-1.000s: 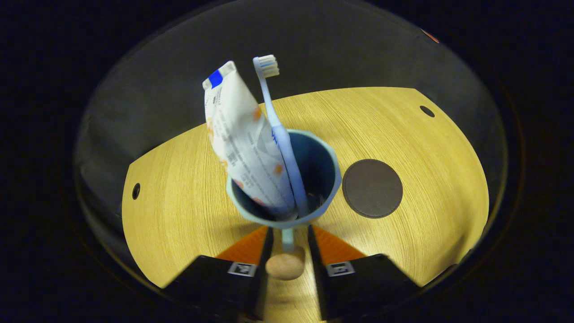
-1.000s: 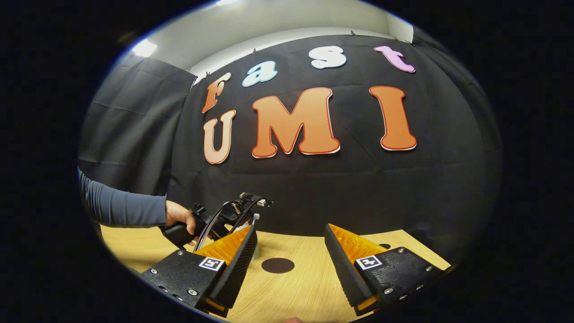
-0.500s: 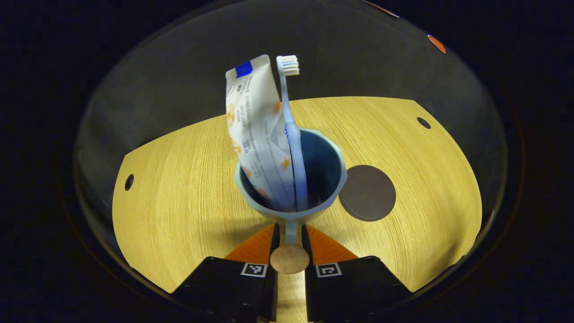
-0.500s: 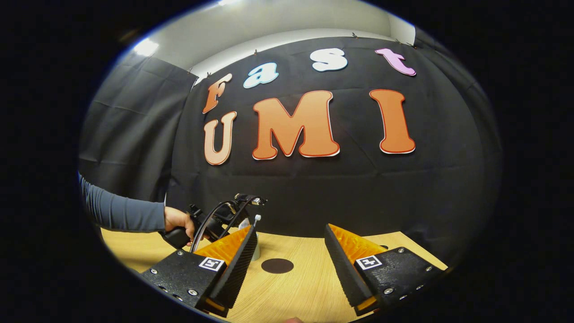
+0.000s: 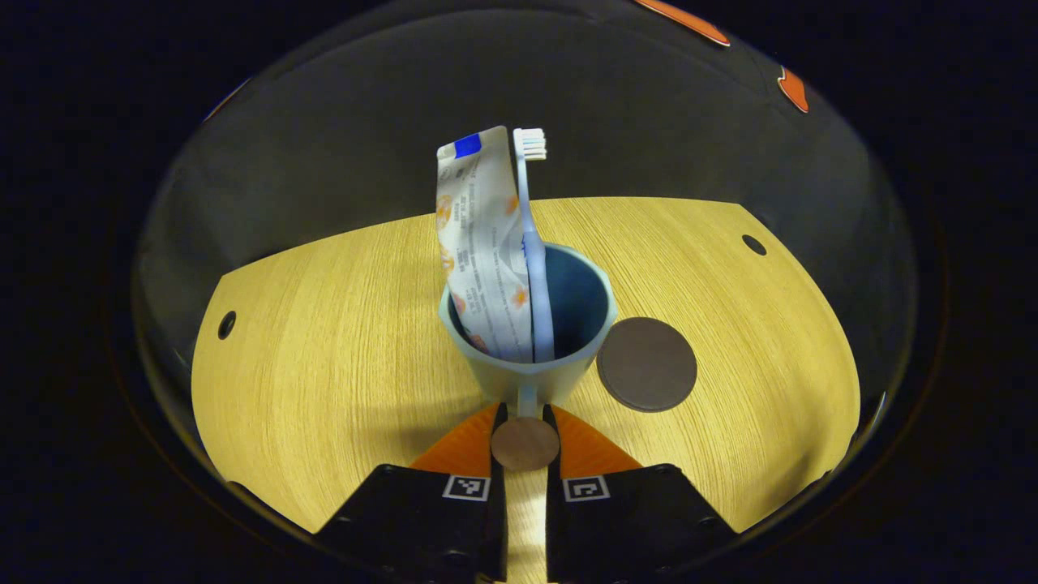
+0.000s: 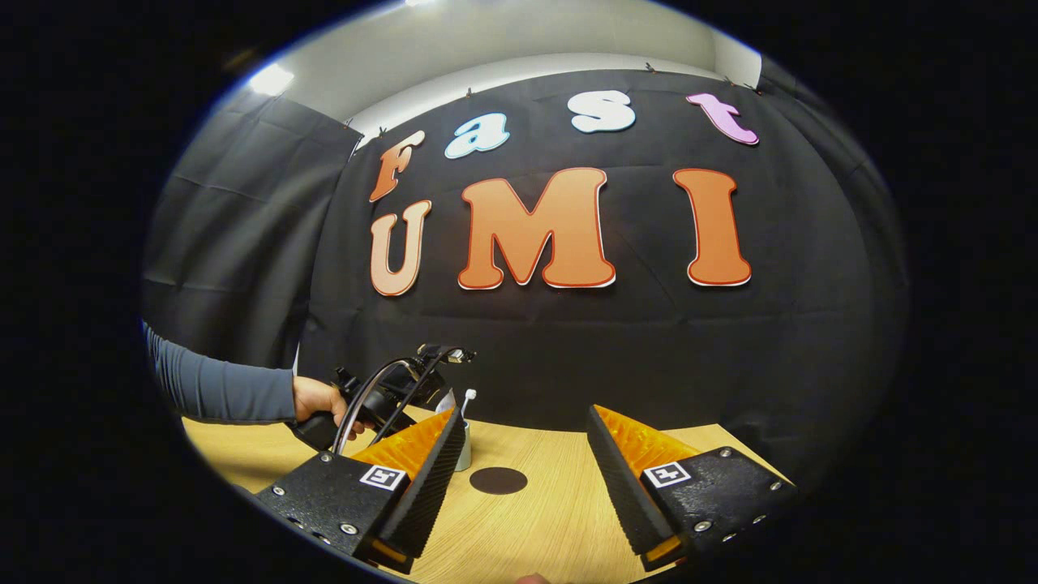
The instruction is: Put the toothbrush and toothpaste on the desktop into the cup, then pick up the cup and place it on the coaster on the desktop.
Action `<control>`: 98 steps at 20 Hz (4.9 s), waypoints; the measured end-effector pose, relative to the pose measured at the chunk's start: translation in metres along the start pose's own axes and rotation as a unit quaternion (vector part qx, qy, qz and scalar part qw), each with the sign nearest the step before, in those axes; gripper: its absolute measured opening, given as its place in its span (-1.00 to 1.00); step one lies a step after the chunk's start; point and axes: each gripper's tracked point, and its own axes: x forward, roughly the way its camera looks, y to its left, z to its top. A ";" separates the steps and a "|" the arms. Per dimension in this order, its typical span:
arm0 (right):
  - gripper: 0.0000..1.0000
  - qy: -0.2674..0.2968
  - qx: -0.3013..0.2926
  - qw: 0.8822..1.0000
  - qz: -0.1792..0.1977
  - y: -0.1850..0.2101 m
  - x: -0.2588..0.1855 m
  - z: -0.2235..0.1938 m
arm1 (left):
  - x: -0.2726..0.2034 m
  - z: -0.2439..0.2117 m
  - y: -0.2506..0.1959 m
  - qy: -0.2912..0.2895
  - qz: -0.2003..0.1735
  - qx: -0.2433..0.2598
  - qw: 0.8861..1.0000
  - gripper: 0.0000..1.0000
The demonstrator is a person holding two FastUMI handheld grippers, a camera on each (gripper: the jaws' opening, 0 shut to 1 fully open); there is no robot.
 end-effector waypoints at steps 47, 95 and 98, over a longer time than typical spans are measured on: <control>0.82 0.010 0.014 1.000 -0.013 -0.016 0.005 -0.009 | 0.015 0.022 0.022 0.021 -0.004 0.100 0.995 -0.67; 0.83 0.020 0.014 1.000 -0.009 -0.015 0.007 -0.015 | 0.013 0.077 0.032 0.044 0.009 0.104 0.994 0.19; 0.84 0.021 0.016 0.999 -0.017 -0.023 0.006 -0.017 | 0.029 0.087 0.026 0.064 0.021 0.136 0.988 0.18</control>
